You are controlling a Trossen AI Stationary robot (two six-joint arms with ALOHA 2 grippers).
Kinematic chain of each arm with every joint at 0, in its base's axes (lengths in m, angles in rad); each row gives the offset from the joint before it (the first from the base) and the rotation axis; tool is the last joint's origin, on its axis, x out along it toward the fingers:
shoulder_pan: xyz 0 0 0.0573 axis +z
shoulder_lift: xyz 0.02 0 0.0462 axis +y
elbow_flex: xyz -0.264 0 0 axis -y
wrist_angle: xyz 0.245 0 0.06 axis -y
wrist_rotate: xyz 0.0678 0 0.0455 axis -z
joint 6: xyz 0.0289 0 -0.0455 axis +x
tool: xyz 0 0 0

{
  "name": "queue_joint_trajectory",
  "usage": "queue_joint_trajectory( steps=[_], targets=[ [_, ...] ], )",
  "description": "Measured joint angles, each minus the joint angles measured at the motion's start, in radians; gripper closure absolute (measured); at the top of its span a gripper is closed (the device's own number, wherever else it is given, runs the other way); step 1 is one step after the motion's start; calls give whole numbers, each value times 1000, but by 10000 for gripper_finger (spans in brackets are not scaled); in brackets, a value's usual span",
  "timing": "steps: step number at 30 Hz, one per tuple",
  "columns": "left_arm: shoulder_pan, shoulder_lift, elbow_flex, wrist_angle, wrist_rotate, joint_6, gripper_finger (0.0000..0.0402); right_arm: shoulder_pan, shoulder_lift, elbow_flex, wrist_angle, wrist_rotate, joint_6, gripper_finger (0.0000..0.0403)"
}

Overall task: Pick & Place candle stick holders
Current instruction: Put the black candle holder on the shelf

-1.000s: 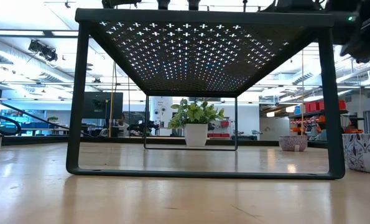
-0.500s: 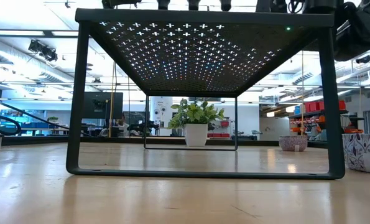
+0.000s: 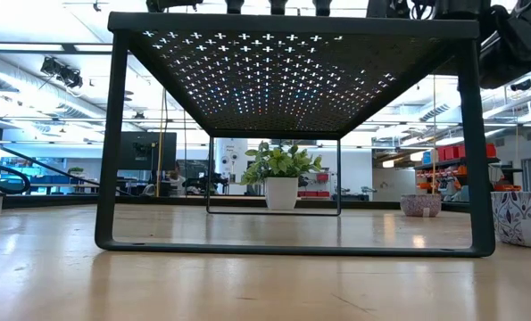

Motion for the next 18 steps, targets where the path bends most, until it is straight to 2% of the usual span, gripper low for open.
queue_joint_trajectory(
  steps=[13, 18],
  targets=[
    [0, 0, 0, 0, 0, 0, 193, -6, 0, 0, 3, -26, 30, 396],
    [0, 0, 0, 0, 0, 0, 193, -6, 0, 0, 8, -26, 27, 381]
  ],
)
